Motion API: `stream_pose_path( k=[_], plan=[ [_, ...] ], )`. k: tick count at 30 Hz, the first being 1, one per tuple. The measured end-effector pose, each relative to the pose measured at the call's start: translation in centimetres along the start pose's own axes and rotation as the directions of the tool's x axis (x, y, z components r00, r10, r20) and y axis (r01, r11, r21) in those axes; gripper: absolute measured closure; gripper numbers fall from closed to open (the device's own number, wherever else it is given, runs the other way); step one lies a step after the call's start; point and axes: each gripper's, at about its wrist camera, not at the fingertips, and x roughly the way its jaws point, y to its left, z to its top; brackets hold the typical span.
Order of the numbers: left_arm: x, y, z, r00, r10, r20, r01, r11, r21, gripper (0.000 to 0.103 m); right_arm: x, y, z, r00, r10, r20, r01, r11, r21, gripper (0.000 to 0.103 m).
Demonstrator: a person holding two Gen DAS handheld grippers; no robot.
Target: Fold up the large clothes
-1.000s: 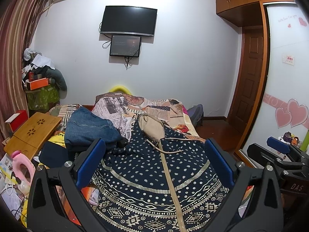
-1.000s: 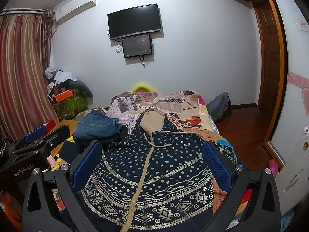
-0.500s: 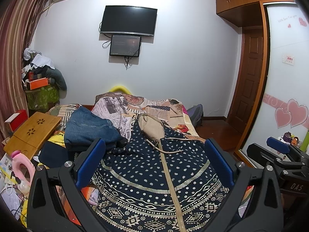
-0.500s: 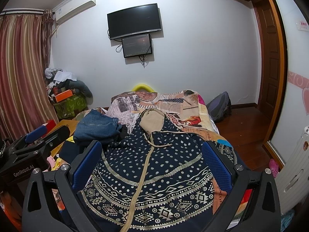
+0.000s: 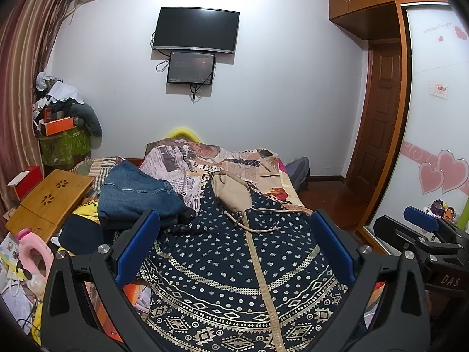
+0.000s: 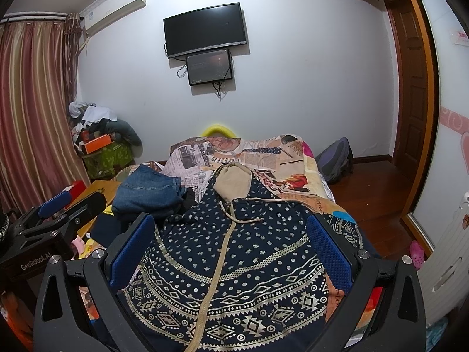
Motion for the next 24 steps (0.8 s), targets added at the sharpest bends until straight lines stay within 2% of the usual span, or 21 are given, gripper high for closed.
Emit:
stream_pose_path(
  k=[7,14,19,21,24],
  plan=[
    [0.8,1.2,0.3,0.999,0.035,0.02,-0.035,0.999,0.015,0.0,1.5,0.3,0.5,1.0,-0.009,-0.018,0.009,1.0,-0.012,0.0],
    [2.6,5.1,1.3,0.995,0.093,0.035,-0.093,0.996,-0.013,0.0,3.4,0.5,1.5,0.999,-0.038,-0.018,0.037,0.998,-0.042,0.0],
    [4.4,9.5,2.1,0.976,0.21,0.052,-0.209,0.978,-0.025,0.0,5.5,0.7,2.2,0.998,-0.06,-0.03,0.058,0.997,-0.057,0.0],
    [5.4,12.0,2.1,0.962,0.27,0.049,-0.268,0.963,-0.04,0.0,6.6,0.8,2.4,0.997,-0.065,-0.042,0.062,0.996,-0.058,0.0],
    [7.4,16.0,1.8,0.941,0.338,0.006,-0.337,0.94,-0.063,0.0,8.5,0.9,2.6,0.995,-0.075,-0.066,0.071,0.996,-0.06,0.0]
  ],
)
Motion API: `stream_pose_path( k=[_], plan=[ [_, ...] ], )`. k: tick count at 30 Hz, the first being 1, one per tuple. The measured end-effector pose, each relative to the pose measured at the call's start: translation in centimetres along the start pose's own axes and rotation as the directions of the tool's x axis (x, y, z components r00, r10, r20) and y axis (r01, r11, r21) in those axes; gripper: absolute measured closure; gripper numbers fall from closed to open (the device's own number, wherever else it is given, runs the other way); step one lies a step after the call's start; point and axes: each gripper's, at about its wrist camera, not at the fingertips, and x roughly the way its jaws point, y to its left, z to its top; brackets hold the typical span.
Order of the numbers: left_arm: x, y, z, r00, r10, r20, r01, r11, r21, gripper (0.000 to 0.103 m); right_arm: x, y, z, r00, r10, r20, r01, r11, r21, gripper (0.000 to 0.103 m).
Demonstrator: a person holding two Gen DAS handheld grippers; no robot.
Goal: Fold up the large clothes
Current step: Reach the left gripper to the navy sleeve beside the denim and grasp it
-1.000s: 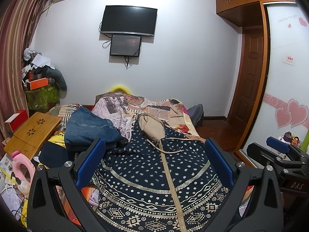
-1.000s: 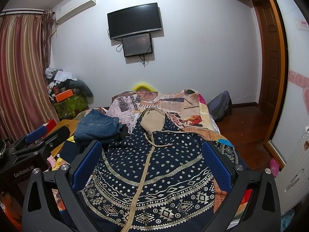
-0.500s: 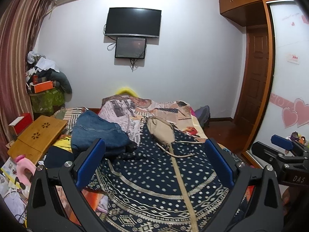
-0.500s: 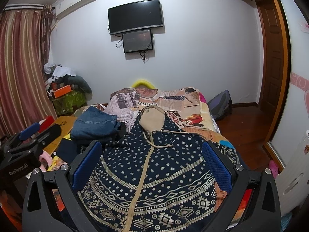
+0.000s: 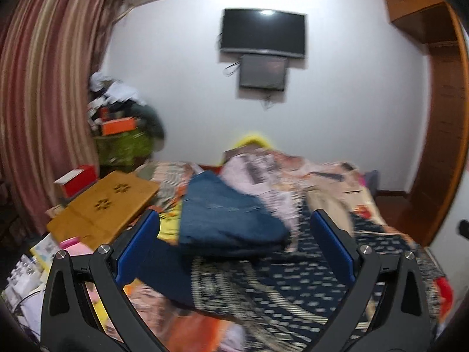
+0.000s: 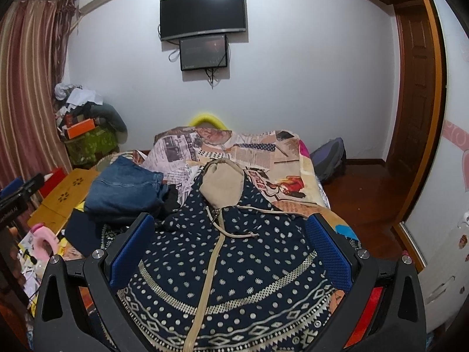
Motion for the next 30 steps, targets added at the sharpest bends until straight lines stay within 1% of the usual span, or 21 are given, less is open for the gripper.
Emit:
stream_pose_path(
  k=[1,4,7,9,12,13,14,15,16,17,18,19,22,23,24,26,28,29,30],
  plan=[
    [0.9,0.9,-0.1,1.0,0.013,-0.015,-0.014,1.0,-0.007,0.0,0.6,0.1,0.1,1.0,-0.004,-0.006,0.004,1.0,-0.004,0.0],
    [4.5,4.7,-0.9,0.995,0.036,-0.094,-0.04,0.998,-0.042,0.0,2.4,0.3,0.3,0.999,-0.021,-0.032,0.02,1.0,-0.012,0.0],
    [8.2,8.5,-2.3,0.978,0.041,-0.203,-0.063,0.993,-0.104,0.0,4.2,0.4,0.0,0.997,-0.03,-0.072,0.03,1.0,-0.009,0.0],
    [10.8,11.8,-3.8,0.956,0.033,-0.292,-0.092,0.977,-0.19,0.0,5.4,0.4,0.0,0.995,-0.021,-0.102,0.021,1.0,0.002,0.0],
    [13.6,15.6,-6.2,0.92,0.012,-0.392,-0.132,0.95,-0.283,0.002,6.7,0.1,-0.6,0.988,0.004,-0.152,0.002,0.999,0.035,0.0],
    [14.8,17.1,-7.3,0.905,-0.007,-0.425,-0.144,0.936,-0.32,0.005,7.1,0.1,-0.8,0.986,0.004,-0.168,0.003,0.999,0.042,0.0],
    [15.6,18.1,-8.1,0.891,-0.027,-0.453,-0.15,0.924,-0.351,0.012,7.5,0.2,-0.9,0.984,0.001,-0.179,0.007,0.999,0.043,0.0],
    [16.6,19.2,-9.2,0.874,-0.055,-0.483,-0.157,0.908,-0.388,0.015,7.7,0.2,-1.1,0.982,-0.003,-0.189,0.011,0.999,0.041,0.0],
    [17.4,19.9,-9.9,0.863,-0.073,-0.499,-0.161,0.897,-0.411,0.018,8.0,0.2,-1.3,0.98,-0.008,-0.198,0.016,0.999,0.039,0.0],
    [18.3,20.9,-11.0,0.851,-0.101,-0.516,-0.167,0.878,-0.449,0.02,8.2,0.2,-1.5,0.978,-0.014,-0.208,0.022,0.999,0.036,0.0],
    [19.1,22.0,-12.0,0.838,-0.131,-0.53,-0.178,0.853,-0.491,0.02,8.3,0.2,-1.6,0.976,-0.021,-0.218,0.029,0.999,0.034,0.0],
    [19.5,22.7,-12.6,0.829,-0.152,-0.539,-0.184,0.835,-0.518,0.022,8.5,0.2,-1.7,0.974,-0.026,-0.225,0.034,0.999,0.032,0.0],
    [21.1,24.1,-14.8,0.8,-0.215,-0.56,-0.195,0.79,-0.582,0.035,9.0,0.0,-2.1,0.969,-0.036,-0.245,0.045,0.998,0.031,0.0],
    [21.5,24.4,-15.4,0.79,-0.24,-0.564,-0.194,0.775,-0.602,0.038,9.2,0.0,-2.1,0.967,-0.037,-0.25,0.047,0.998,0.033,0.0],
    [22.0,24.6,-16.0,0.785,-0.264,-0.561,-0.19,0.759,-0.623,0.039,9.3,-0.1,-2.2,0.966,-0.038,-0.255,0.049,0.998,0.034,0.0],
    [22.7,24.9,-16.9,0.779,-0.282,-0.56,-0.196,0.739,-0.645,0.039,9.6,-0.2,-2.3,0.963,-0.043,-0.268,0.054,0.998,0.034,0.0],
    [23.4,25.1,-17.4,0.78,-0.288,-0.556,-0.204,0.723,-0.66,0.041,9.8,-0.2,-2.4,0.96,-0.044,-0.277,0.056,0.998,0.036,0.0],
    [23.6,25.1,-17.6,0.787,-0.277,-0.551,-0.209,0.721,-0.661,0.052,10.0,-0.1,-2.5,0.96,-0.043,-0.276,0.056,0.998,0.037,0.0],
    [23.7,25.1,-17.6,0.796,-0.258,-0.547,-0.213,0.727,-0.652,0.06,10.0,-0.1,-2.5,0.96,-0.043,-0.278,0.055,0.998,0.038,0.0]
  ],
)
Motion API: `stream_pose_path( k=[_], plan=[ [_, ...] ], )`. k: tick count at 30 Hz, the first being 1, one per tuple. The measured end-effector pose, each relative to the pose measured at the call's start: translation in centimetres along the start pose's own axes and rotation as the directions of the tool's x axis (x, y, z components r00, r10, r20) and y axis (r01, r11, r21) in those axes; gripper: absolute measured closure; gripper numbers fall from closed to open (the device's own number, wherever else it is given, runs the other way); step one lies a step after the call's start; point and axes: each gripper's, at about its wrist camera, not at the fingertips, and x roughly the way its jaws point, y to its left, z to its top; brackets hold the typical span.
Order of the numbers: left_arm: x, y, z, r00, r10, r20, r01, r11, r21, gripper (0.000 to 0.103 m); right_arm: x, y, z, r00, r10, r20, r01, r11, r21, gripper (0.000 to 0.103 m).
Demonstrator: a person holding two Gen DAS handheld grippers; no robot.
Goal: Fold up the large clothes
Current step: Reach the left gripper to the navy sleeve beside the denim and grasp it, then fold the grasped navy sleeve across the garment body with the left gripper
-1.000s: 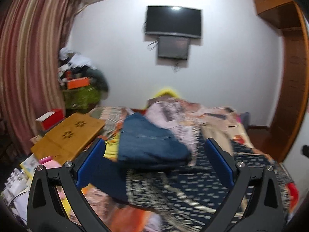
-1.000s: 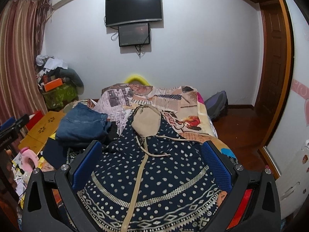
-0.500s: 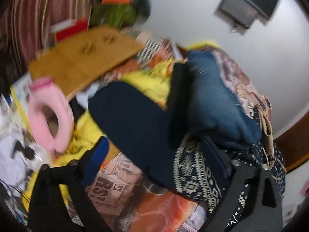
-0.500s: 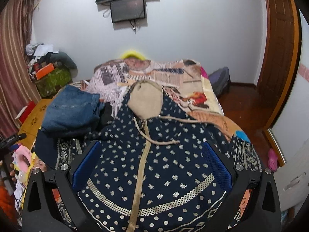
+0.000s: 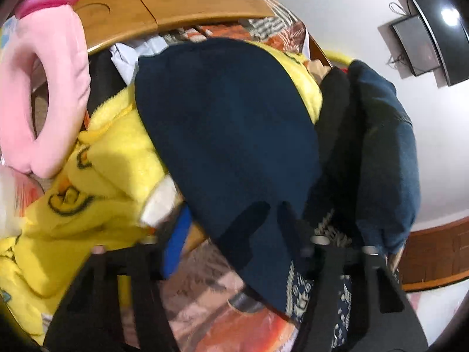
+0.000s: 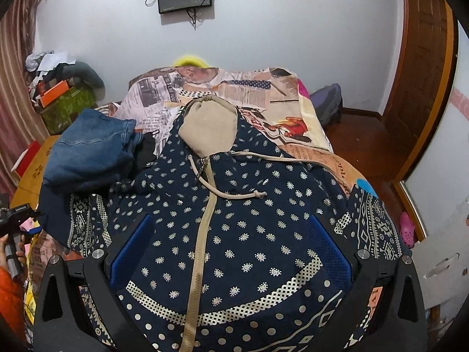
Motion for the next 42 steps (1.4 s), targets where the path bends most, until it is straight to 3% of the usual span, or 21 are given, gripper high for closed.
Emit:
stream_pose_path(
  k=[2,5,8,10,15,21,25,29,36,42],
  plan=[
    [0.4,-0.3,-0.3,0.998,0.053,0.042,-0.054,0.998,0.026,0.081,0.0,-0.1,-0.1,1.0,0.003,0.003,-0.003,1.0,0.003,0.0],
    [-0.1,-1.5,-0.9,0.987,0.114,0.11,-0.125,0.987,0.097,0.098,-0.1,-0.1,-0.3,1.0,0.002,0.009,-0.002,1.0,0.005,0.0],
    [-2.2,-3.8,-1.8,0.971,0.144,0.193,-0.18,0.966,0.186,0.099,-0.2,0.0,-0.4,1.0,0.0,0.005,0.0,1.0,-0.003,0.0],
    [-3.9,-5.7,-2.3,0.962,0.125,0.242,-0.182,0.955,0.233,0.099,-0.4,-0.1,-0.5,1.0,-0.002,0.007,0.002,1.0,-0.006,0.0],
    [-9.4,-11.1,-3.7,0.939,0.013,0.343,-0.141,0.926,0.349,0.1,-0.9,-0.6,-0.6,1.0,0.007,0.021,-0.007,1.0,-0.003,0.0],
    [-14.6,-18.6,-7.4,0.904,-0.145,0.403,-0.097,0.847,0.523,0.1,-1.5,-0.8,-0.5,0.999,0.022,0.042,-0.021,1.0,-0.022,0.0],
    [-16.2,-23.9,-10.4,0.893,-0.261,0.367,-0.026,0.784,0.621,0.1,-1.8,-1.4,-0.5,0.998,0.024,0.055,-0.021,0.999,-0.039,0.0],
    [-16.1,-29.1,-13.5,0.89,-0.323,0.323,-0.005,0.701,0.713,0.1,-2.0,-2.2,-0.5,0.998,0.035,0.061,-0.032,0.999,-0.043,0.0],
    [-11.5,-36.1,-19.7,0.932,-0.34,0.127,0.096,0.569,0.817,0.1,-2.3,-3.8,-0.5,0.997,0.035,0.07,-0.032,0.998,-0.053,0.0],
    [-6.6,-38.5,-26.6,0.962,-0.266,-0.066,0.189,0.467,0.864,0.1,-2.5,-5.0,-1.0,0.997,0.027,0.07,-0.024,0.999,-0.048,0.0]
  ],
)
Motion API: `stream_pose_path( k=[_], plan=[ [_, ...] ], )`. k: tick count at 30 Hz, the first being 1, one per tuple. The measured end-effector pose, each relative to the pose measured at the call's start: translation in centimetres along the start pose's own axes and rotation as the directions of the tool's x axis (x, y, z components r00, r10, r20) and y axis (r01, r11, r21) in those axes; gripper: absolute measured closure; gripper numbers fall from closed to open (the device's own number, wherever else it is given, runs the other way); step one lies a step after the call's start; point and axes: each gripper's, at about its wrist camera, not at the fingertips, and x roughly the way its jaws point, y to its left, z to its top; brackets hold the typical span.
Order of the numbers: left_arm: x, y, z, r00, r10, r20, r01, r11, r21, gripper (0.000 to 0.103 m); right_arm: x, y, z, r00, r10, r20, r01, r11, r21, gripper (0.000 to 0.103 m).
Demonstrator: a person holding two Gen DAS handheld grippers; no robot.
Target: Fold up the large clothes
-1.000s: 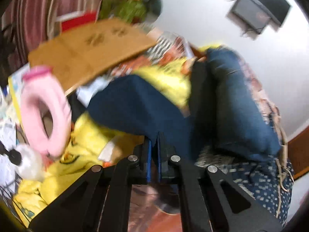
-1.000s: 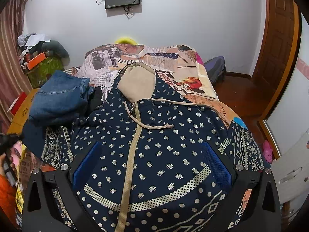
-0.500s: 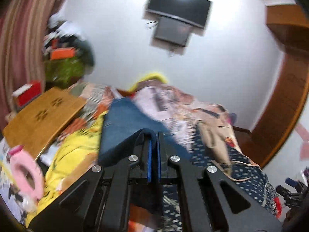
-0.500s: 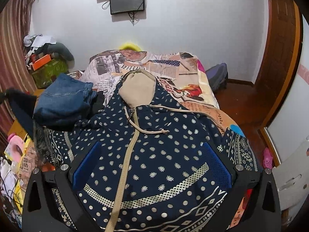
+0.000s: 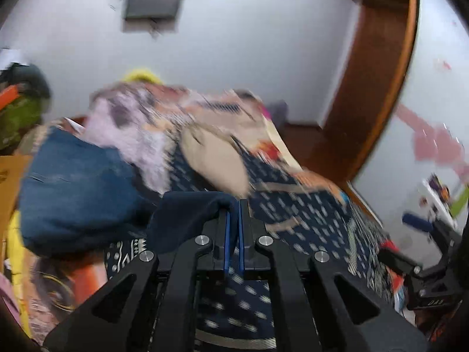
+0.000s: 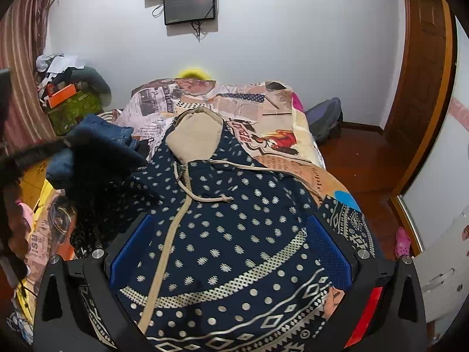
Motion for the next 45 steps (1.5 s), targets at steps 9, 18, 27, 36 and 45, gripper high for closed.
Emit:
stream_pose_path(
  k=[9,18,27,36,45],
  plan=[
    [6.4,-5.4,-6.3,0.94,-0.106,-0.324,0.131,0.99,0.056,0.1,-0.1,-1.8,-1.1,1.0,-0.023,-0.021,0.023,1.0,-0.004,0.0],
    [6.8,-6.5,-10.1,0.909,-0.034,-0.414,0.085,0.991,0.105,0.056,-0.1,-2.2,-1.8,0.998,-0.033,-0.045,0.032,0.999,-0.026,0.0],
    [0.5,-3.0,-8.8,0.948,0.029,-0.317,0.005,0.994,0.107,0.044,0.3,-0.1,-1.3,0.999,0.003,-0.054,-0.007,0.996,-0.087,0.0],
    [-4.6,4.2,-7.2,0.963,0.199,-0.183,-0.194,0.98,0.045,0.038,2.8,5.2,0.3,0.985,0.145,-0.097,-0.16,0.973,-0.168,0.0],
    [-6.1,11.4,-8.6,0.936,0.284,-0.206,-0.306,0.949,-0.081,0.038,7.3,13.2,-0.8,0.95,0.218,-0.222,-0.287,0.891,-0.352,0.003]
  ],
)
